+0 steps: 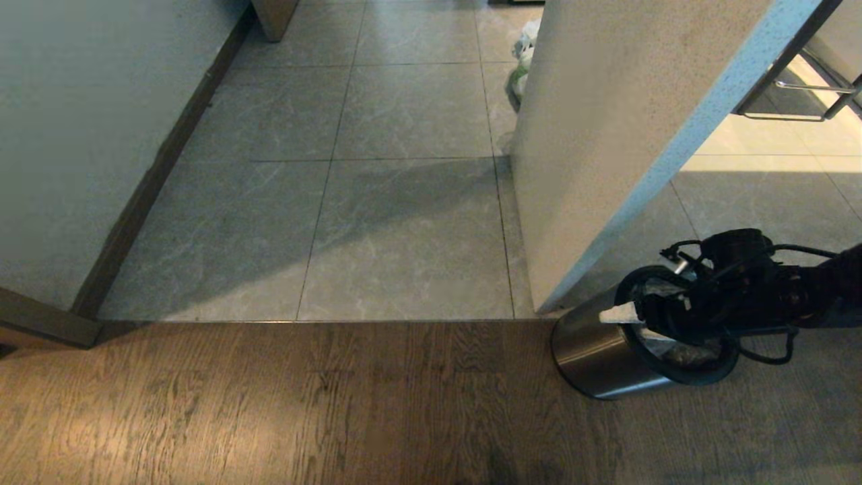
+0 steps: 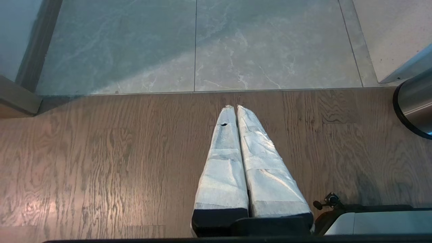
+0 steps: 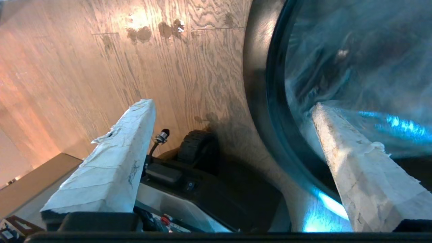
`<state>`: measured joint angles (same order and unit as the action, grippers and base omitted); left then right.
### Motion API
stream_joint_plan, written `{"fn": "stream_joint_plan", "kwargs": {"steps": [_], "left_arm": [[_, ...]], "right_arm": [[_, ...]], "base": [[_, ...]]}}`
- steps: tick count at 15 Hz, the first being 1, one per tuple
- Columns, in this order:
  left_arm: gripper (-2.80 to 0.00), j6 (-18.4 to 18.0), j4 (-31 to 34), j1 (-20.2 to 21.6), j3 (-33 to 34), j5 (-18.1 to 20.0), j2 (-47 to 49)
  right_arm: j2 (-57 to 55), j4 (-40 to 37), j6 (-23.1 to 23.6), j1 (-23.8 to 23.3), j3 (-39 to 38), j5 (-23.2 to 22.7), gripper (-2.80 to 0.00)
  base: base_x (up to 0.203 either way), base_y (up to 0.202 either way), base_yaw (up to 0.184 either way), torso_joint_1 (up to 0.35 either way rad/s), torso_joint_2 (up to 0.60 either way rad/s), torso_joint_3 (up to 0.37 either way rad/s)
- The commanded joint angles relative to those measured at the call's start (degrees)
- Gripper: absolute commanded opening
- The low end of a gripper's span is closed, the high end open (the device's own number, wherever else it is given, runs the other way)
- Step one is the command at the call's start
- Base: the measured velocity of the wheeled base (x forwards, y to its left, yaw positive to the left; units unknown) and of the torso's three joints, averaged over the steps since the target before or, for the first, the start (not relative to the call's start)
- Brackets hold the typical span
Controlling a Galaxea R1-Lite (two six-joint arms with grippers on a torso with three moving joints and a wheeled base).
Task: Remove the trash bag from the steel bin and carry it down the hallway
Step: Place the outer trash can on the ground
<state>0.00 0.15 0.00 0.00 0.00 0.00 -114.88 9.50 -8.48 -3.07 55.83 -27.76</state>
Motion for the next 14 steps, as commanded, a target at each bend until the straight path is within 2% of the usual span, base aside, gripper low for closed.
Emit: {"fn": "stream_joint_plan", "kwargs": {"steps": [1, 6, 8, 9, 10, 14], "left_arm": [[-2.80, 0.00, 0.02, 0.00, 0.00, 0.00, 0.00], [-2.80, 0.00, 0.02, 0.00, 0.00, 0.00, 0.00], [-2.80, 0.00, 0.02, 0.00, 0.00, -0.08, 0.00], [-2.80, 0.00, 0.02, 0.00, 0.00, 0.00, 0.00], [-2.80, 0.00, 0.02, 0.00, 0.00, -0.03, 0.00], [-2.80, 0.00, 0.02, 0.00, 0.00, -0.07, 0.00]], "right_arm": [[-2.63, 0.08, -0.13, 0.34, 1.03, -0.19, 0.00], [-5.51, 0.40, -0.07, 0.52, 3.74, -0.28, 0.00], [-6.12, 2.79, -0.05, 0.52, 3.60, -0.20, 0.00], [-6.41, 3.69, -0.04, 0.52, 3.49, -0.19, -2.38], [-6.71, 3.68, 0.04, 0.52, 3.61, -0.11, -2.80], [-7.20, 3.86, 0.22, 1.22, 3.84, 0.16, -2.80]], "base": [[0.000, 0.000, 0.000, 0.000, 0.00, 0.000], [0.000, 0.000, 0.000, 0.000, 0.00, 0.000], [0.000, 0.000, 0.000, 0.000, 0.00, 0.000], [0.000, 0.000, 0.000, 0.000, 0.00, 0.000], [0.000, 0.000, 0.000, 0.000, 0.00, 0.000], [0.000, 0.000, 0.000, 0.000, 0.00, 0.000]]}}
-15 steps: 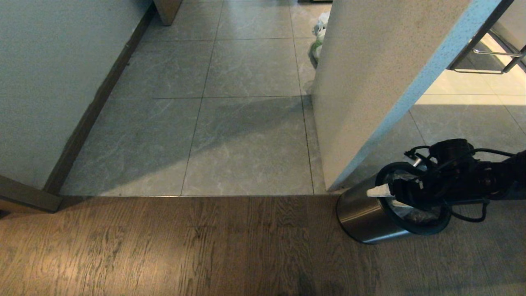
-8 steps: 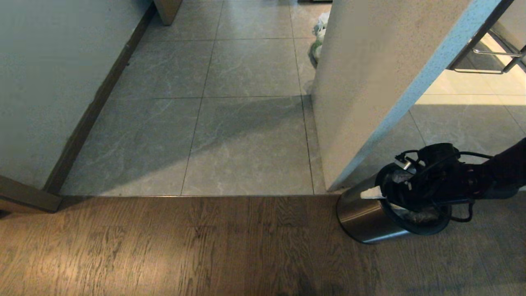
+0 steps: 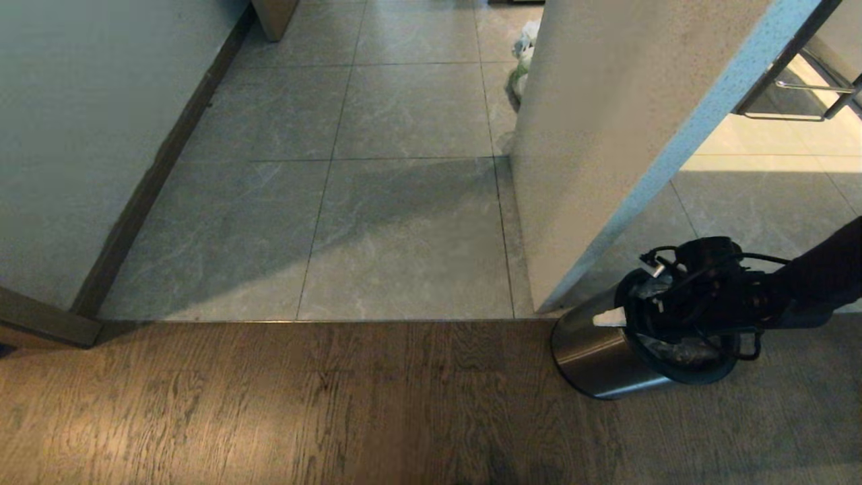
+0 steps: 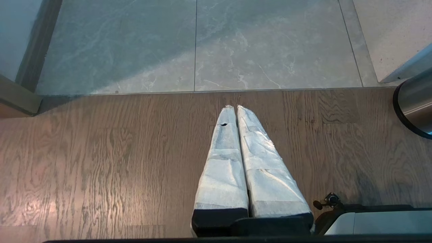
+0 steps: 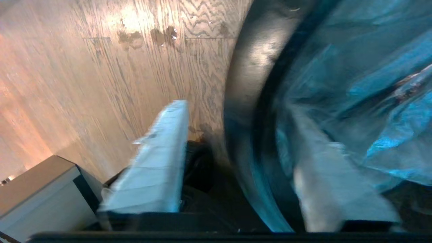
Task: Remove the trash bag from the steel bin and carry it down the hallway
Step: Place the outer trash can on the ground
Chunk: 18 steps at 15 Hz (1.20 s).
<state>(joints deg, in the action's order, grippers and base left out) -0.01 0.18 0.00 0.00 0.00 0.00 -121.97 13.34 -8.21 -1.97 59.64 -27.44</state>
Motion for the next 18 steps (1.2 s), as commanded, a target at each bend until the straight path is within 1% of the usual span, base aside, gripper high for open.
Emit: {"fn": "stream_joint_plan", "kwargs": {"steps": [1, 5, 8, 10, 14, 18], "left_arm": [[-2.80, 0.01, -0.01, 0.00, 0.00, -0.09, 0.00], [-2.80, 0.01, -0.01, 0.00, 0.00, -0.03, -0.07], [-2.80, 0.01, -0.01, 0.00, 0.00, -0.07, 0.00], [-2.80, 0.01, -0.01, 0.00, 0.00, 0.00, 0.00], [-2.80, 0.01, -0.01, 0.00, 0.00, -0.01, 0.00], [-2.80, 0.01, -0.01, 0.00, 0.00, 0.00, 0.00]], "right_arm": [[0.18, -0.14, -0.05, 0.13, -0.22, -0.09, -2.80], [2.11, -0.50, 0.22, 0.10, -1.95, 0.01, -2.80], [4.72, -1.56, 2.86, 0.04, -4.72, 0.14, -2.80], [6.54, -2.83, 3.27, -0.20, -5.47, 0.11, -2.80], [9.86, -2.97, 5.01, -0.92, -8.29, 0.11, -2.80], [12.26, -2.97, 5.13, -0.93, -9.59, 0.11, -2.80]], "base": [[0.000, 0.000, 0.000, 0.000, 0.00, 0.000], [0.000, 0.000, 0.000, 0.000, 0.00, 0.000], [0.000, 0.000, 0.000, 0.000, 0.00, 0.000], [0.000, 0.000, 0.000, 0.000, 0.00, 0.000], [0.000, 0.000, 0.000, 0.000, 0.00, 0.000], [0.000, 0.000, 0.000, 0.000, 0.00, 0.000]]}}
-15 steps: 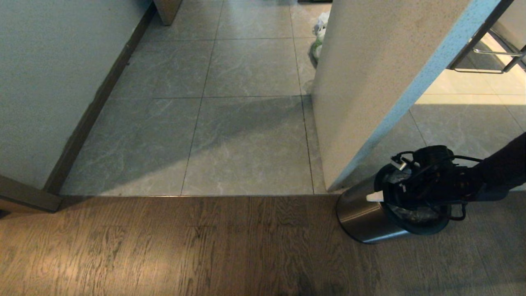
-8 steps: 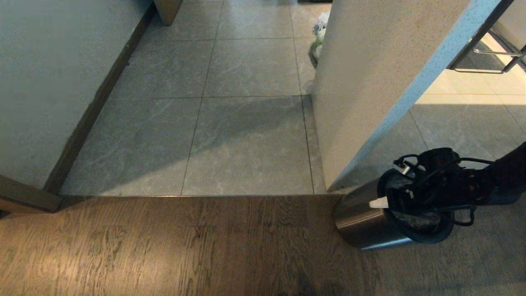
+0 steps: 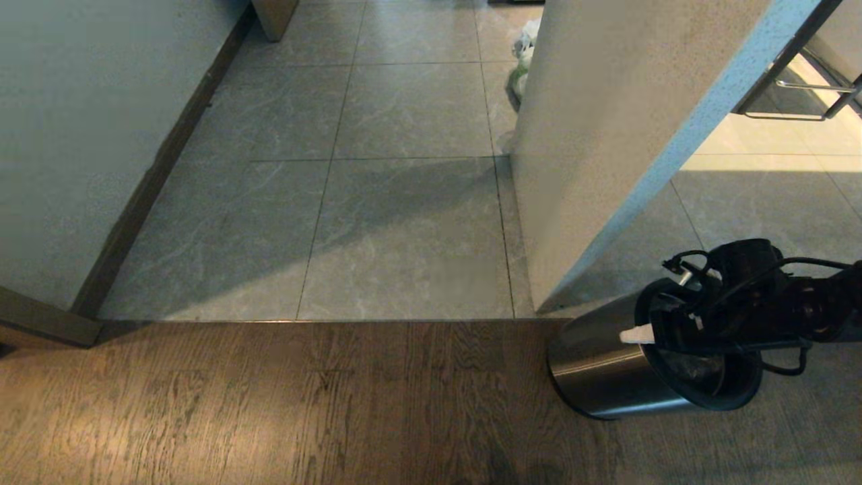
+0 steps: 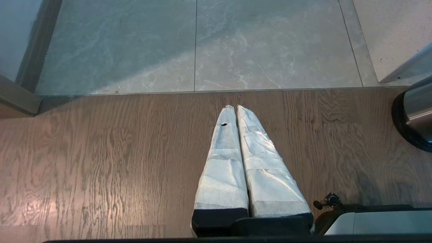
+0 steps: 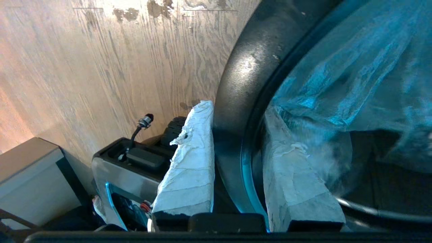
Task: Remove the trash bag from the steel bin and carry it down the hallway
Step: Place the outer trash can on the ground
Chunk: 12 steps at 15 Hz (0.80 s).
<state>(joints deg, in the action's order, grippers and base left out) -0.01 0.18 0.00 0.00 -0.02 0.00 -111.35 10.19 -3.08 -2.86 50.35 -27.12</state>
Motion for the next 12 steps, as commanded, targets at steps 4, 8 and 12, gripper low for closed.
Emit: {"fn": "stream_joint_plan", "kwargs": {"steps": [4, 8, 12], "left_arm": [[-2.80, 0.01, -0.01, 0.00, 0.00, 0.02, 0.00], [-2.80, 0.01, -0.01, 0.00, 0.00, -0.06, 0.00], [-2.80, 0.01, -0.01, 0.00, 0.00, 0.02, 0.00]], "right_arm": [[4.67, -0.76, 0.01, -0.30, -1.81, -0.21, -2.80], [7.92, -1.51, 0.00, -0.38, -2.27, -0.12, -2.80], [11.89, -4.51, -0.08, -0.47, -2.14, -0.28, -2.80]], "base": [[0.000, 0.000, 0.000, 0.000, 0.00, 0.000], [0.000, 0.000, 0.000, 0.000, 0.00, 0.000], [0.000, 0.000, 0.000, 0.000, 0.00, 0.000]]}}
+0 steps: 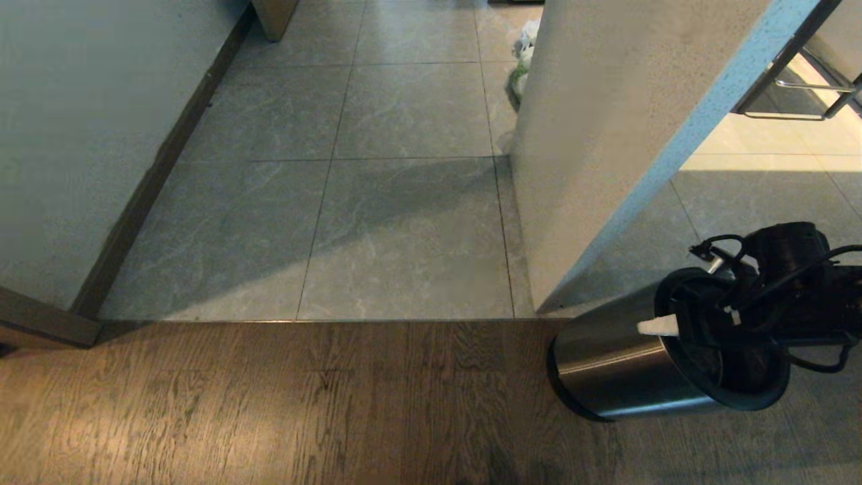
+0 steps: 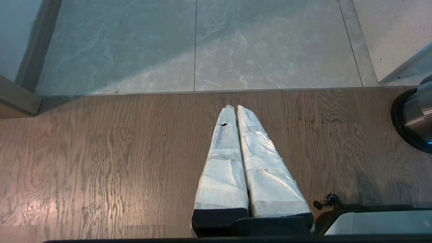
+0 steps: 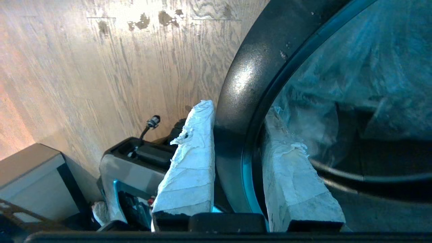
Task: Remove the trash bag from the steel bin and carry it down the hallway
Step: Place the outer trash can on the ground
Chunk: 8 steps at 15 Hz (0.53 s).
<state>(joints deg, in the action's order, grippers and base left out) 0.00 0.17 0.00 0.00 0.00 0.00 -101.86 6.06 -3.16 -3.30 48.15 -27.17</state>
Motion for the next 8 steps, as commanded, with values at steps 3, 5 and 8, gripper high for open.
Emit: {"fn": "stream_joint_plan", "kwargs": {"steps": [3, 5, 8], "left_arm": [[-2.80, 0.00, 0.00, 0.00, 0.00, -0.04, 0.00], [-2.80, 0.00, 0.00, 0.00, 0.00, -0.07, 0.00], [-2.80, 0.00, 0.00, 0.00, 0.00, -0.09, 0.00]], "right_arm": [[6.11, -2.75, -0.01, -0.09, 0.14, -0.18, -2.80], [8.51, -3.90, 0.00, -0.28, 0.18, -0.16, -2.80], [13.24, -7.19, 0.02, -0.38, 0.05, -0.24, -2.80]], "base": [[0.000, 0.000, 0.000, 0.000, 0.00, 0.000], [0.000, 0.000, 0.000, 0.000, 0.00, 0.000], [0.000, 0.000, 0.000, 0.000, 0.00, 0.000]]}}
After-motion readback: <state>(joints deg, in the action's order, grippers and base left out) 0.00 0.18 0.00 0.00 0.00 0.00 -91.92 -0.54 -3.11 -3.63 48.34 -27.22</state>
